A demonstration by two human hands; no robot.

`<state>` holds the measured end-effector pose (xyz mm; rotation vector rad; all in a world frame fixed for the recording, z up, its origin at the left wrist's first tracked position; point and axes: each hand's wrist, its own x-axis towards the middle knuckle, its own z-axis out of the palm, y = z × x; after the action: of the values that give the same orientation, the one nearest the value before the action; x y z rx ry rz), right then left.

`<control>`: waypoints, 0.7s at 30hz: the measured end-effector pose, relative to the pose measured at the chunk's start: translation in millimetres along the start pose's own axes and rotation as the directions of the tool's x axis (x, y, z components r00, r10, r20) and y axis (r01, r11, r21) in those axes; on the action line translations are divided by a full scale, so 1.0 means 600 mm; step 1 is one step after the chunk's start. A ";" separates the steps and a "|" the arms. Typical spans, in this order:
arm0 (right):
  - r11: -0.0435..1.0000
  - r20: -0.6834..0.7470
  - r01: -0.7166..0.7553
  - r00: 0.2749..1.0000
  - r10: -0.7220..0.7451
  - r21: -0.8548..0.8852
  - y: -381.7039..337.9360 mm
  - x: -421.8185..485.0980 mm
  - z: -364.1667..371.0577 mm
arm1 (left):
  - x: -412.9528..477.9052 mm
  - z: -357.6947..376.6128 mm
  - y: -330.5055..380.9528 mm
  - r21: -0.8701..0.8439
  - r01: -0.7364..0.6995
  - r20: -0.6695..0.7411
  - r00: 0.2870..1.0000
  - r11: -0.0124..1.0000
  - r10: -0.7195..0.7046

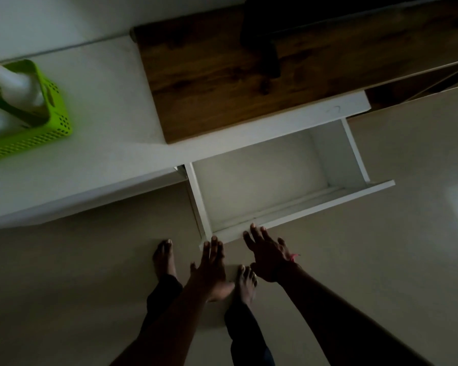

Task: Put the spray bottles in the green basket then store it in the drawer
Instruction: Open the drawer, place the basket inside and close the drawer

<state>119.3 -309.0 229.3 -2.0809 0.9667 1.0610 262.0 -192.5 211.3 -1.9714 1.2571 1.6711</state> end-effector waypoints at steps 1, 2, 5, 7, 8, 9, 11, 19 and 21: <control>1.000 -0.001 -0.001 1.000 0.001 0.002 0.001 -0.004 0.006 | -0.002 0.006 0.000 -0.008 -0.003 0.004 1.000 1.000 0.003; 1.000 0.000 0.000 1.000 0.000 0.002 0.002 -0.008 0.011 | -0.005 0.013 0.001 -0.016 -0.003 0.009 1.000 1.000 0.003; 1.000 0.009 -0.002 1.000 0.002 0.004 0.004 -0.018 0.025 | -0.012 0.027 0.004 -0.013 0.002 0.026 1.000 1.000 -0.001; 1.000 0.014 -0.007 1.000 0.007 0.016 0.004 -0.024 0.033 | -0.016 0.035 0.005 -0.018 0.003 0.031 1.000 1.000 -0.003; 1.000 0.017 -0.009 1.000 0.009 0.021 0.003 -0.028 0.035 | -0.017 0.038 0.005 -0.020 0.001 0.030 1.000 1.000 -0.001; 1.000 0.022 -0.011 1.000 0.011 0.030 0.002 -0.031 0.037 | -0.019 0.040 0.005 -0.022 -0.003 0.031 1.000 1.000 0.004; 0.998 0.030 -0.019 0.999 0.017 0.063 -0.002 -0.039 0.036 | -0.025 0.042 0.003 -0.039 -0.019 0.022 1.000 0.999 0.019; 0.993 -0.093 0.083 0.993 -0.075 0.088 -0.124 -0.023 -0.090 | -0.084 -0.044 -0.083 -0.272 -0.054 -0.224 0.975 0.961 -0.009; 0.985 -0.143 0.164 0.978 -0.154 0.060 -0.185 -0.003 -0.151 | -0.104 -0.091 -0.139 -0.284 -0.025 -0.335 0.939 0.958 -0.075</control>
<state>245.9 -316.3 296.2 -2.1550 0.8734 0.7987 362.9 -153.6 257.6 -2.5304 1.1382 1.6195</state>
